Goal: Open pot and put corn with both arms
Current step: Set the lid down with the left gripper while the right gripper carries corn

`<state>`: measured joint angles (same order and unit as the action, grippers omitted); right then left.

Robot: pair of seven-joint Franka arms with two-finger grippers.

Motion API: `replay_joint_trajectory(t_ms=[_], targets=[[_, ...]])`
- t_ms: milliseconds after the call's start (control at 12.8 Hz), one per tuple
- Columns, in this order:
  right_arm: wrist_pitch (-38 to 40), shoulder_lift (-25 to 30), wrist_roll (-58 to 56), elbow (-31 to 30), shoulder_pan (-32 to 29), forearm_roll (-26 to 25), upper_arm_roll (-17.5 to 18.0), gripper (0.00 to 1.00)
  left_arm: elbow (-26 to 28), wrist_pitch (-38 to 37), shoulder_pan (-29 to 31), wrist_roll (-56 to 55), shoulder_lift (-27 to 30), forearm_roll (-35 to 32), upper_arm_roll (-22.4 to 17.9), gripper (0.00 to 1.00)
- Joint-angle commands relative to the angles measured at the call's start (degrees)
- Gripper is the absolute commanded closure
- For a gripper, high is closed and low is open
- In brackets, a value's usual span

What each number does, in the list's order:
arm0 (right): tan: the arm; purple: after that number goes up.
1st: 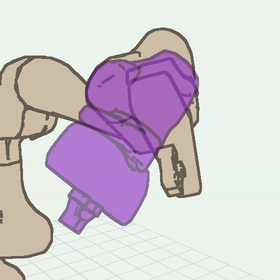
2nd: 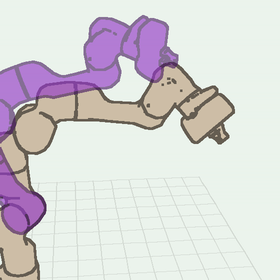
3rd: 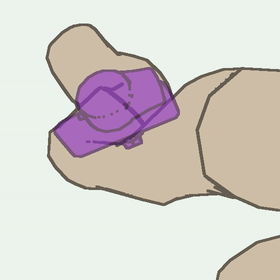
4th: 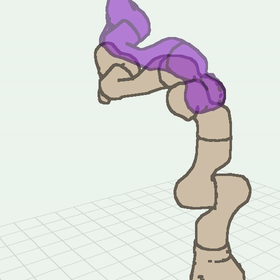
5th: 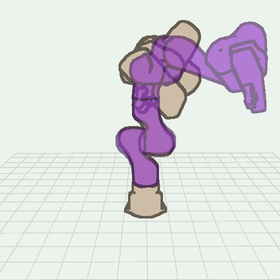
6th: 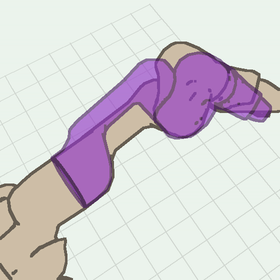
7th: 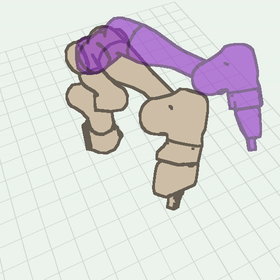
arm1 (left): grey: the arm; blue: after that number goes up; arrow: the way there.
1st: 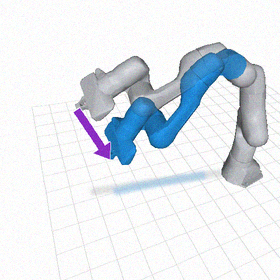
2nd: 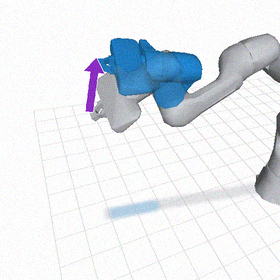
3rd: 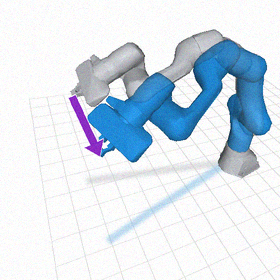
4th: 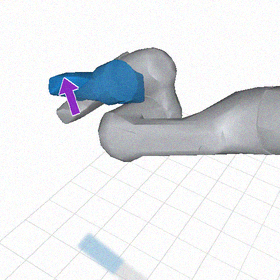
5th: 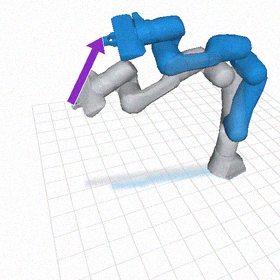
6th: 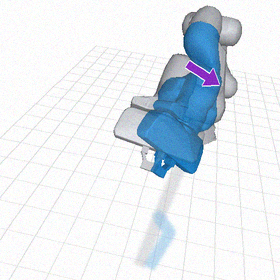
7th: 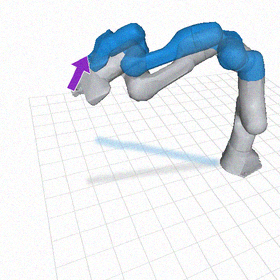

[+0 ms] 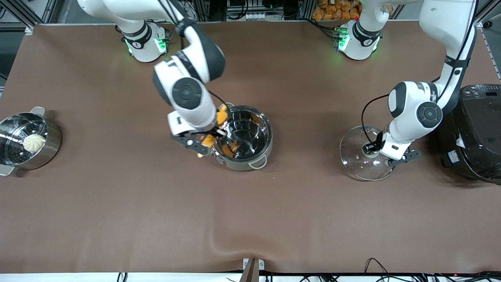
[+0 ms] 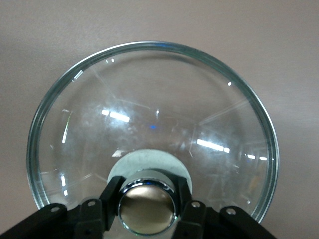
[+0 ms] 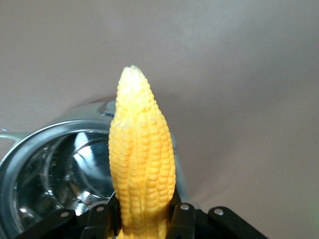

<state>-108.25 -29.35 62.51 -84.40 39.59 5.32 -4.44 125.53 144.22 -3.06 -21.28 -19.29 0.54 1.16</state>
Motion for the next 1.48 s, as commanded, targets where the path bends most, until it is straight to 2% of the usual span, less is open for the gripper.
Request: replay_joint_trajectory(t_ms=[0,78,156,312,468,546,624,702,780,936,1170,1248,1404], targets=[[-3.4,-4.1,6.6,2.6,2.6,-0.2,-0.7,0.99,0.9,2.0,1.4,1.6,-0.2,-0.5,0.7,0.81],[-5.0,-5.0,7.9,2.6,2.9,-0.3,-0.7,0.98,0.5,1.9,1.3,1.5,-0.5,-0.5,0.7,0.55],[-5.9,-5.6,8.2,2.6,3.0,-0.3,-0.6,0.96,-0.6,1.5,1.0,1.5,-0.2,-0.5,0.8,0.01],[-6.3,-6.1,8.7,2.6,3.8,-0.2,-0.6,0.92,-3.9,-4.1,1.3,1.5,2.5,-0.5,1.8,0.0],[-7.6,-6.8,12.5,2.6,3.8,-0.3,-0.4,0.86,-10.1,-14.1,1.4,1.7,4.3,-0.5,1.9,0.0],[-9.1,-6.9,13.2,2.6,4.1,-0.1,-0.3,0.77,-13.8,-19.4,1.5,1.9,5.2,-0.6,1.9,0.0],[-9.6,-7.0,13.5,2.6,4.3,0.2,-0.3,0.53,-17.3,-24.5,1.6,2.8,6.4,-0.5,2.0,0.0],[-9.6,-7.0,15.3,2.6,4.3,0.2,-0.4,0.19,-20.4,-28.8,1.6,3.3,7.2,-0.5,2.0,0.0],[-9.7,-7.0,18.5,2.6,4.4,-0.2,-0.3,0.0,-23.4,-33.3,1.6,3.4,7.8,-0.5,2.0,0.0],[-9.7,-7.6,21.2,2.6,5.1,-0.6,-0.3,0.0,-28.3,-40.1,1.9,4.0,8.7,-0.5,1.8,0.0],[-9.3,-6.6,20.4,2.6,2.7,0.4,0.0,0.0,-29.0,-43.7,2.2,7.7,12.2,-0.5,1.4,0.0],[-9.0,-4.6,19.6,2.2,0.7,0.3,1.5,0.0,-29.1,-43.7,2.9,8.3,13.6,-0.5,1.5,0.0],[-6.0,0.6,12.9,0.7,-4.4,0.4,2.3,0.0,-29.0,-44.4,3.1,9.7,16.1,-0.5,1.7,0.0]])
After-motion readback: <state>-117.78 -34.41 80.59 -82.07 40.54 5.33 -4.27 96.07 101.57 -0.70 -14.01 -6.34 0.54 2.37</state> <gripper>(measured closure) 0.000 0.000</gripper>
